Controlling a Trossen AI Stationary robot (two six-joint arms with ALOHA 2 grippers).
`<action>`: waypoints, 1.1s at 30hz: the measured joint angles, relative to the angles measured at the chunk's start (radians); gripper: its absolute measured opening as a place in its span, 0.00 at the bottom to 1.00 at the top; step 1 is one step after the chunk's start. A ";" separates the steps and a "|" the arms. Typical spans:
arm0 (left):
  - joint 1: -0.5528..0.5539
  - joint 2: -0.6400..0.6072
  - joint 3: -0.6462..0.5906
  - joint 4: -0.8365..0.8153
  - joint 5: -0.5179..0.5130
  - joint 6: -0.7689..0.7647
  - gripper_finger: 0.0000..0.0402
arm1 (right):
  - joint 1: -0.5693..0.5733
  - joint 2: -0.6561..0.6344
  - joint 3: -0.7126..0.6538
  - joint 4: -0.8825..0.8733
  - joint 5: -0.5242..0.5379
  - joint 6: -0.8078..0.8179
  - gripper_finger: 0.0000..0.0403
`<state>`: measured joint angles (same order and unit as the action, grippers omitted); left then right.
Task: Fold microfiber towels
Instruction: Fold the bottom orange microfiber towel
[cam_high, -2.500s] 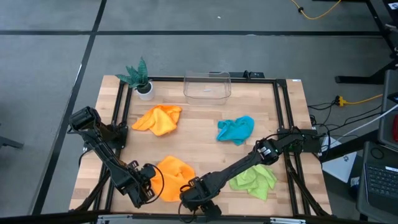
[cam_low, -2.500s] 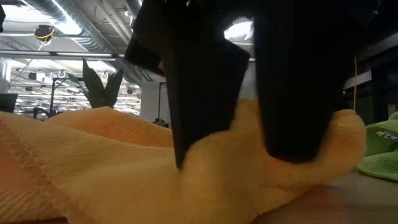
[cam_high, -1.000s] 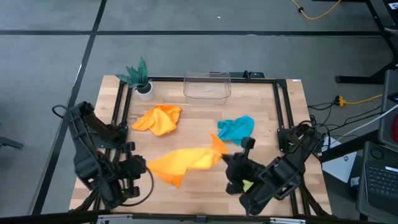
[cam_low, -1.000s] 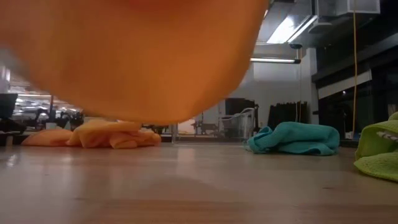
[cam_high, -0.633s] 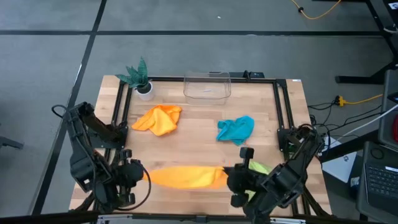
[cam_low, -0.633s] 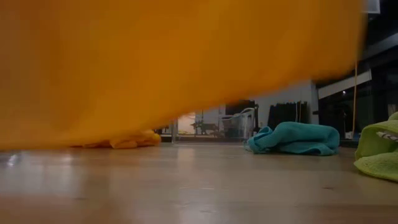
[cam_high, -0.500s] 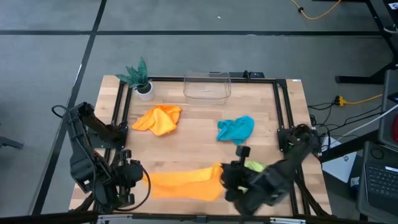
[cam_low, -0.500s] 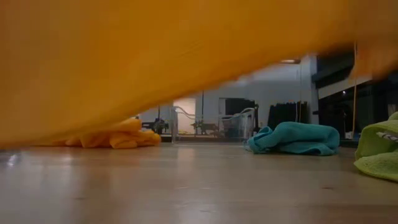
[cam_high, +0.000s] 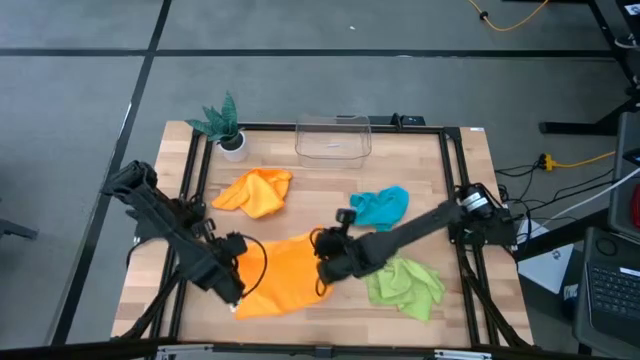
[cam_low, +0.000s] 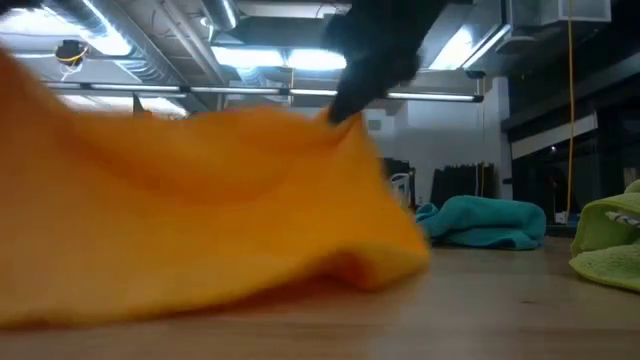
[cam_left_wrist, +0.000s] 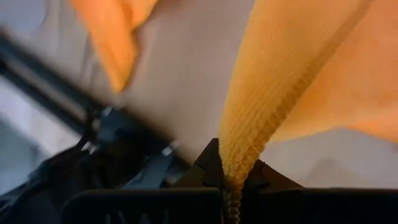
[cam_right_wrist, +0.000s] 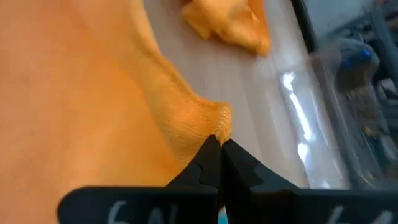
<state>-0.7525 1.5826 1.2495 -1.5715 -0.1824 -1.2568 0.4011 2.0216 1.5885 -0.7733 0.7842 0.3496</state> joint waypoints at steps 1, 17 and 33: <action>0.015 0.000 -0.034 0.000 0.016 0.000 0.00 | -0.019 0.000 -0.028 0.070 -0.001 -0.039 0.01; 0.049 -0.070 0.094 0.001 0.075 -0.006 0.00 | -0.025 -0.122 0.245 -0.233 0.074 -0.126 0.00; -0.257 -0.072 0.408 0.289 0.033 -0.016 0.00 | 0.273 -0.147 0.494 -0.523 -0.295 0.257 0.00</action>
<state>-1.0091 1.5101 1.6572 -1.2829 -0.1490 -1.2726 0.6739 1.8746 2.0821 -1.2958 0.4888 0.6071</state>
